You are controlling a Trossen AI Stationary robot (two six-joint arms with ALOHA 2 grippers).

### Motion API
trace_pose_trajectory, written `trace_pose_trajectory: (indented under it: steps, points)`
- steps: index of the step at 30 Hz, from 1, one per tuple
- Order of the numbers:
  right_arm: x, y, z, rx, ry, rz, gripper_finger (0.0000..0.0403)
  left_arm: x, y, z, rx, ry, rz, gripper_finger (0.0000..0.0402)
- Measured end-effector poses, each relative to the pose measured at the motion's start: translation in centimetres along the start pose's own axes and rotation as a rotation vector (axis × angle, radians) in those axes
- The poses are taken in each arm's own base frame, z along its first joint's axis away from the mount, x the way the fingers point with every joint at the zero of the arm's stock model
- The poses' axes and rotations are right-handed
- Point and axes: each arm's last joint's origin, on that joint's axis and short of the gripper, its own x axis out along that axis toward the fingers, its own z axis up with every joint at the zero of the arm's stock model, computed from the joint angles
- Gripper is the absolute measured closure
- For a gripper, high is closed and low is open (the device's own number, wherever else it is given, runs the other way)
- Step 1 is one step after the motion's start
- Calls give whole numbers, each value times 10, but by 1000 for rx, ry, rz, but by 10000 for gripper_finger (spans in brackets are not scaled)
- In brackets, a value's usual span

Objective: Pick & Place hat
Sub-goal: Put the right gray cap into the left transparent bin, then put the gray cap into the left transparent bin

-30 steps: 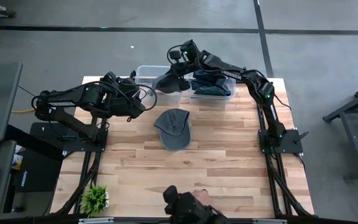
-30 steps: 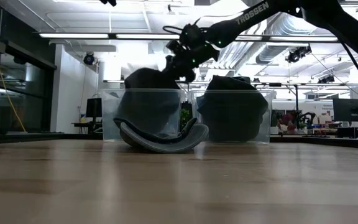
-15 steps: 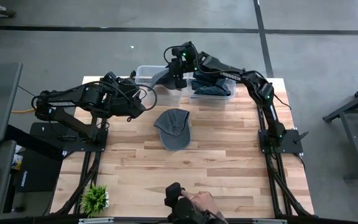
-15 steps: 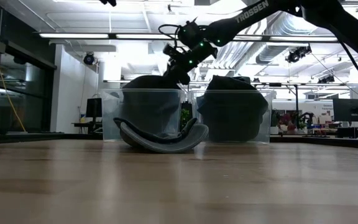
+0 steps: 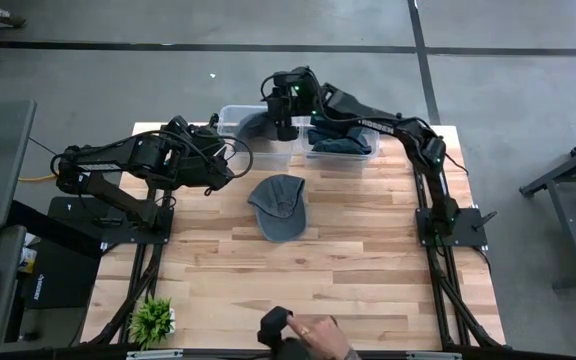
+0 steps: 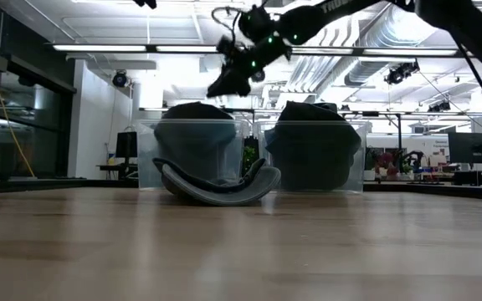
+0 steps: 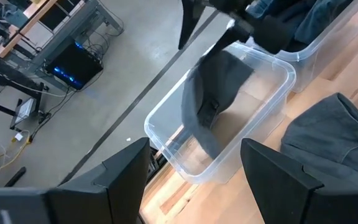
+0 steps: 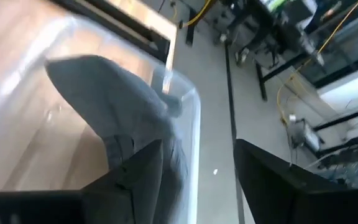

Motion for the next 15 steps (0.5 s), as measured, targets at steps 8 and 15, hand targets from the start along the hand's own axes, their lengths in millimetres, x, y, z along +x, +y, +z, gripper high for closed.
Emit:
trace_pose_trajectory:
  steps: [8,15]
  points:
    - [-38,5,40,-25,-52,36,208,0,0,0,1,2,-2,154]
    - [-86,22,76,25,-45,137,207,0,0,0,-10,11,-15,154]
